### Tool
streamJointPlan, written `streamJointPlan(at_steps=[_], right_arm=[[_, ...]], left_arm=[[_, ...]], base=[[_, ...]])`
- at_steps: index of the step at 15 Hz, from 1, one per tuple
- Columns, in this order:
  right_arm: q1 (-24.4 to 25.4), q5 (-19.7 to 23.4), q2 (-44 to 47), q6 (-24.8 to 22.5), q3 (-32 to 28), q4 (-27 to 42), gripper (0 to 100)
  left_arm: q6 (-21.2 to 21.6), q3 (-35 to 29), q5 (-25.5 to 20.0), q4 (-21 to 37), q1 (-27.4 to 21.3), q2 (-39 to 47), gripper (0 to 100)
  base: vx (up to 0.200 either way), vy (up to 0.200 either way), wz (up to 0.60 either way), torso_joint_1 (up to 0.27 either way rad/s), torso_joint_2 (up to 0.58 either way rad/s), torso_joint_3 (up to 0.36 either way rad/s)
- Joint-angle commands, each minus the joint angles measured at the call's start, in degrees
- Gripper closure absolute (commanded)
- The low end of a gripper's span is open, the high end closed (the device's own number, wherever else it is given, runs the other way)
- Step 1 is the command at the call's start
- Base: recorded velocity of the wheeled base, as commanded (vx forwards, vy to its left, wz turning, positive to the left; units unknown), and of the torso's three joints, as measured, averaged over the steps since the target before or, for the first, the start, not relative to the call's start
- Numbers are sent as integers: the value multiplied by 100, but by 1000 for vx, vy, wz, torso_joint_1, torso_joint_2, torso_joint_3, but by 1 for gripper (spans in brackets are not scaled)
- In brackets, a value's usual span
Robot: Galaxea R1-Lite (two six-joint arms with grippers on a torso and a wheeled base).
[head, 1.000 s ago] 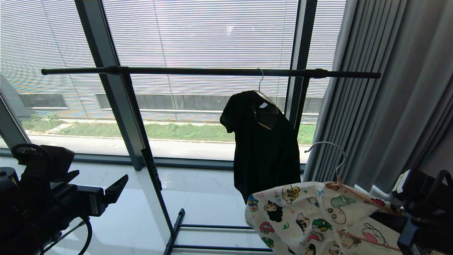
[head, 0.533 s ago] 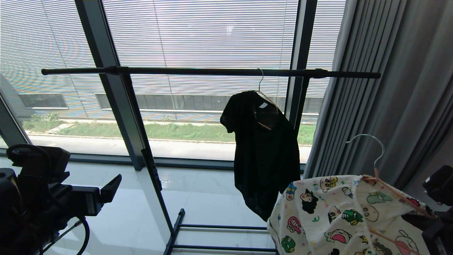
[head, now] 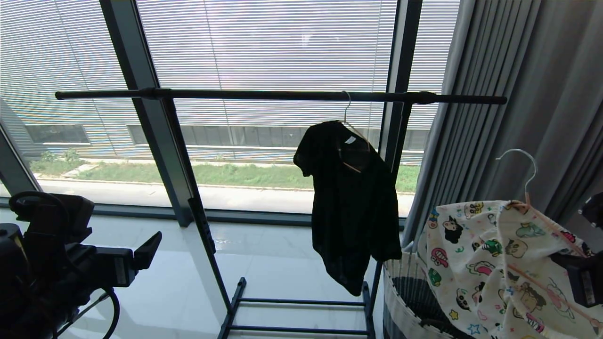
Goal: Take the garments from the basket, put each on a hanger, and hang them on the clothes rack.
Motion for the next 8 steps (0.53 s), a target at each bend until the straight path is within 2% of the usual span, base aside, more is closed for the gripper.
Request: streamJointPlan(at_steps=[1,3,6,8], right_arm=[[54,3,710,111,-420,-613,100],[352,3,1071,164,-789,-1008,100],[976,-5,1449,480,-1334,-1026,100],[1073,-5,1677,480,-1536,-1052,100]], left_arm=[[1,1,13,-2,-85,4,0],[36,1,13,-2,-94,-5,0],[45,10,13,-2,-94,-40,0],[54,10,13,-2,-94,-40,0]], base=[[0,0,0,0,0,0],[0,0,0,0,0,0],[0,0,0,0,0,0],[0,0,0,0,0,0]])
